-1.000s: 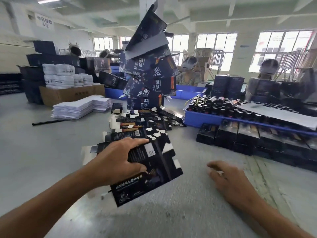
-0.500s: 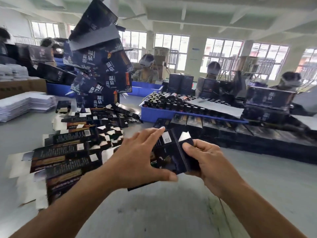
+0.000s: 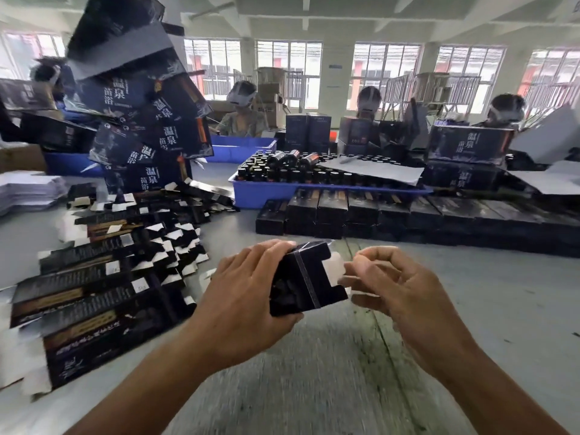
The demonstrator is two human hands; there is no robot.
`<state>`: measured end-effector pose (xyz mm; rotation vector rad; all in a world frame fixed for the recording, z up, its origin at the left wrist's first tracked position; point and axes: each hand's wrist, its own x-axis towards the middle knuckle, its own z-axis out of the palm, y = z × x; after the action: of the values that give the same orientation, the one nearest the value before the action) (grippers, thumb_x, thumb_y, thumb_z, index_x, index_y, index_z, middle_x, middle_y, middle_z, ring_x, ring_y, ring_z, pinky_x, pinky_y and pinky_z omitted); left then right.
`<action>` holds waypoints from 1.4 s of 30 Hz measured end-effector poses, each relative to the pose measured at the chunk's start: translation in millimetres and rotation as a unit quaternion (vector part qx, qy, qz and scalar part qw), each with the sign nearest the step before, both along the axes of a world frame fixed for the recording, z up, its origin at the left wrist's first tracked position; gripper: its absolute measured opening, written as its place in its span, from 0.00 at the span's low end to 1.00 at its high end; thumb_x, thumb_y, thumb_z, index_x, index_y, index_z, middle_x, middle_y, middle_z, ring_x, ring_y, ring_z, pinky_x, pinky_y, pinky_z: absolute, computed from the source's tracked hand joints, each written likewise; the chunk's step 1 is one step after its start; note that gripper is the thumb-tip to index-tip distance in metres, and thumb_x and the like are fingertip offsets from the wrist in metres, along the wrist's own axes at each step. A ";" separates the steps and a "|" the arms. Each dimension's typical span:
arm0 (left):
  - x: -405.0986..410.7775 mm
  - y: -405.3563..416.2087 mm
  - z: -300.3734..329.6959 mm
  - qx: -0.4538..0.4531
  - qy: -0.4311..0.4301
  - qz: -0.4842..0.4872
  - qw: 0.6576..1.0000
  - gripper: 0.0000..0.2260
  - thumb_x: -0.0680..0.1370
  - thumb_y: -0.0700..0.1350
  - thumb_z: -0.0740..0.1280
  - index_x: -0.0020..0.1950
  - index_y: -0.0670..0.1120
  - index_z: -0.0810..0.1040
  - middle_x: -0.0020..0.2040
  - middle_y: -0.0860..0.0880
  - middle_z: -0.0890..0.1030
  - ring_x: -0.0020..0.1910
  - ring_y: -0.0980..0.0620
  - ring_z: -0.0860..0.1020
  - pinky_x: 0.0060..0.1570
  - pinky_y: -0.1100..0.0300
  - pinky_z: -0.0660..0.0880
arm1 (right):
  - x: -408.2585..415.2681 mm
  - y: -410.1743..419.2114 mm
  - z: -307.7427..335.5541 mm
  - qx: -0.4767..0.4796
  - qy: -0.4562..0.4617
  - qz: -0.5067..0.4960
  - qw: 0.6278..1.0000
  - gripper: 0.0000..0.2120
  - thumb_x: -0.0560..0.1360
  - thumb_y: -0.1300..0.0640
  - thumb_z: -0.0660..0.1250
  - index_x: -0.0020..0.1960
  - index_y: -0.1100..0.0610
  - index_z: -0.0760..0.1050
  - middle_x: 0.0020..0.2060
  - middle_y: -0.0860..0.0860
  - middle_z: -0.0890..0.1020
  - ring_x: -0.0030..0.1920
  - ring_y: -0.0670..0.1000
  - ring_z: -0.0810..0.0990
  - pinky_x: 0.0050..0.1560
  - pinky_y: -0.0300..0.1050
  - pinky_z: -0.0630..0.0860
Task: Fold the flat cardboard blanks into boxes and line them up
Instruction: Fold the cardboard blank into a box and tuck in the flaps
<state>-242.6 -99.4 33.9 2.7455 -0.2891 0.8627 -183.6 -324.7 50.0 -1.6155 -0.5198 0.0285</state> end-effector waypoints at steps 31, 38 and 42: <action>-9.7 -1.5 -5.9 0.073 -0.055 -0.084 0.992 0.29 0.72 0.55 0.68 0.73 0.59 0.68 0.72 0.49 0.71 0.70 0.46 0.71 0.63 0.48 0.72 | -20.6 16.2 -11.5 -0.151 -0.249 -0.076 0.954 0.28 0.78 0.42 0.58 0.69 0.19 0.50 0.48 0.28 0.79 0.46 0.34 0.81 0.43 0.22 0.72; -9.0 0.6 -6.2 0.045 -0.080 -0.093 0.991 0.26 0.73 0.54 0.68 0.71 0.55 0.69 0.72 0.48 0.72 0.66 0.45 0.75 0.53 0.45 0.80 | -22.5 17.6 -16.5 -0.182 -0.318 -0.102 0.925 0.12 0.82 0.54 0.63 0.63 0.43 0.76 0.48 0.33 0.80 0.48 0.37 0.80 0.45 0.25 0.72; -6.0 -1.3 -9.5 0.041 -0.091 -0.095 0.990 0.27 0.74 0.54 0.68 0.72 0.54 0.67 0.72 0.49 0.72 0.65 0.46 0.75 0.50 0.45 0.82 | -20.6 13.9 -16.3 -0.212 -0.317 -0.091 0.920 0.13 0.83 0.54 0.61 0.64 0.47 0.78 0.50 0.34 0.80 0.49 0.38 0.80 0.47 0.29 0.75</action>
<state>-248.5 -100.7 24.5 2.6600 -0.6227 1.0702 -204.3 -310.8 33.8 -2.0932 -0.9006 -0.5775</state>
